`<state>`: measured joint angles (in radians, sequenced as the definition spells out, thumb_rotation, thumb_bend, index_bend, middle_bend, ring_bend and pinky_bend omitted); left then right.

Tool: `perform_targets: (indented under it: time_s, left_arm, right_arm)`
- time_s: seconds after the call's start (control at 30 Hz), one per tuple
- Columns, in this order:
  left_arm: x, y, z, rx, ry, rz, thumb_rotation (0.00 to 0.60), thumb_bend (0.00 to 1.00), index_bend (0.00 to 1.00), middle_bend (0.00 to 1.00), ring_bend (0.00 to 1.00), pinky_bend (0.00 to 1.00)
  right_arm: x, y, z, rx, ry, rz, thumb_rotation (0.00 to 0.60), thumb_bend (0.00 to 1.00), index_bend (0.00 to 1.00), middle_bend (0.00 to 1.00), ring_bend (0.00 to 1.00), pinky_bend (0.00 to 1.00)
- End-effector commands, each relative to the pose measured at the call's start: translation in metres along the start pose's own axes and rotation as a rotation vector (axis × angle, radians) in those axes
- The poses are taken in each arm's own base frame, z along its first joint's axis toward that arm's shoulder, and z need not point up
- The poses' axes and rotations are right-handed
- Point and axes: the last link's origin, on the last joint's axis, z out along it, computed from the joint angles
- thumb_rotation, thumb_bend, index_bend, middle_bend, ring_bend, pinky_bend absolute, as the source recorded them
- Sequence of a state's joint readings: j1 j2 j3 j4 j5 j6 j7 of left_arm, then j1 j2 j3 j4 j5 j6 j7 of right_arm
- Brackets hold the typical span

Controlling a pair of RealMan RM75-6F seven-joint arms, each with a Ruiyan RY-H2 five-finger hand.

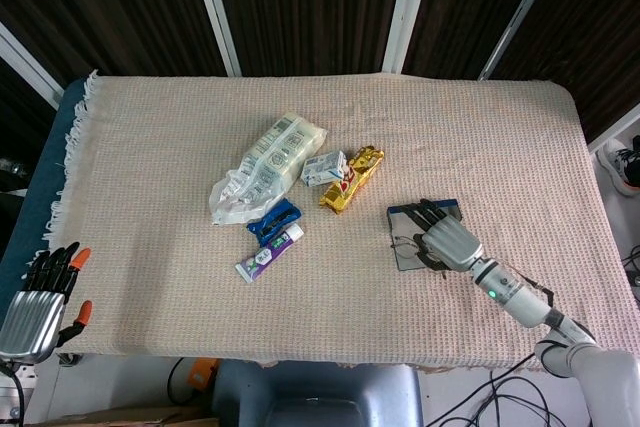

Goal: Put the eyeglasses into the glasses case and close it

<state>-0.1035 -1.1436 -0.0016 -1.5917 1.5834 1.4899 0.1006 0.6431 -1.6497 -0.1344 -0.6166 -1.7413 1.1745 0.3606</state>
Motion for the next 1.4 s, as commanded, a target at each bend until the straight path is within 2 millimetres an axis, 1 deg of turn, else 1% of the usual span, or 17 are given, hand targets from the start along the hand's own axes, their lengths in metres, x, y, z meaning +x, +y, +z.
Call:
perform_targets:
  time_s: [0.03,0.37,0.5,0.57,0.6,0.7,0.77,0.93,1.13,1.33,1.4]
  left_arm:
    - [0.000,0.000,0.000,0.000,0.000,0.000,0.600,0.42,0.00,0.00,0.00,0.06]
    - [0.001,-0.001,0.000,0.002,0.004,-0.004,0.600,0.42,0.00,0.00,0.00,0.06]
    - [0.002,-0.002,-0.001,0.004,0.007,-0.009,0.600,0.42,0.00,0.00,0.00,0.06]
    - [0.002,-0.002,-0.001,0.004,0.008,-0.011,0.600,0.42,0.00,0.00,0.00,0.06]
    - [0.003,-0.002,-0.002,0.004,0.009,-0.013,0.600,0.42,0.00,0.00,0.00,0.06]
    - [0.003,-0.003,-0.002,0.004,0.010,-0.017,0.600,0.42,0.00,0.00,0.00,0.07]
    - [0.004,-0.003,-0.002,0.003,0.010,-0.018,0.600,0.42,0.00,0.00,0.00,0.07]
    - [0.004,-0.003,-0.003,0.000,0.010,-0.021,0.600,0.42,0.00,0.00,0.00,0.07]
    - [0.005,-0.004,-0.003,-0.001,0.010,-0.024,0.600,0.42,0.00,0.00,0.00,0.07]
    - [0.005,-0.004,-0.003,-0.004,0.010,-0.026,0.600,0.42,0.00,0.00,0.00,0.07]
    - [0.005,-0.004,-0.003,-0.003,0.011,-0.026,0.600,0.42,0.00,0.00,0.00,0.07]
  right_arm:
    - [-0.002,0.002,0.004,-0.015,-0.004,0.006,0.600,0.60,0.75,0.04,0.00,0.07]
    - [0.001,0.004,0.021,-0.033,-0.013,-0.103,0.600,0.60,0.73,0.04,0.00,0.07]
    - [0.004,0.006,0.026,-0.044,-0.008,-0.139,0.600,0.60,0.69,0.04,0.00,0.07]
    - [0.006,0.008,0.028,-0.054,-0.001,-0.159,0.600,0.57,0.65,0.04,0.00,0.07]
    - [0.008,0.009,0.029,-0.058,0.005,-0.170,0.600,0.53,0.62,0.04,0.00,0.07]
    - [0.012,0.010,0.030,-0.064,0.019,-0.168,0.600,0.45,0.59,0.04,0.00,0.07]
    - [0.016,0.011,0.031,-0.068,0.030,-0.166,0.600,0.42,0.58,0.04,0.00,0.07]
    - [0.025,0.013,0.031,-0.071,0.063,-0.184,0.600,0.37,0.56,0.04,0.00,0.07]
    - [0.029,0.016,0.027,-0.090,0.073,-0.137,0.600,0.28,0.52,0.04,0.00,0.07]
    - [0.027,0.017,0.027,-0.118,0.027,-0.090,0.600,0.25,0.46,0.00,0.00,0.05]
    - [0.028,0.017,0.030,-0.129,0.019,-0.083,0.600,0.25,0.45,0.00,0.00,0.05]
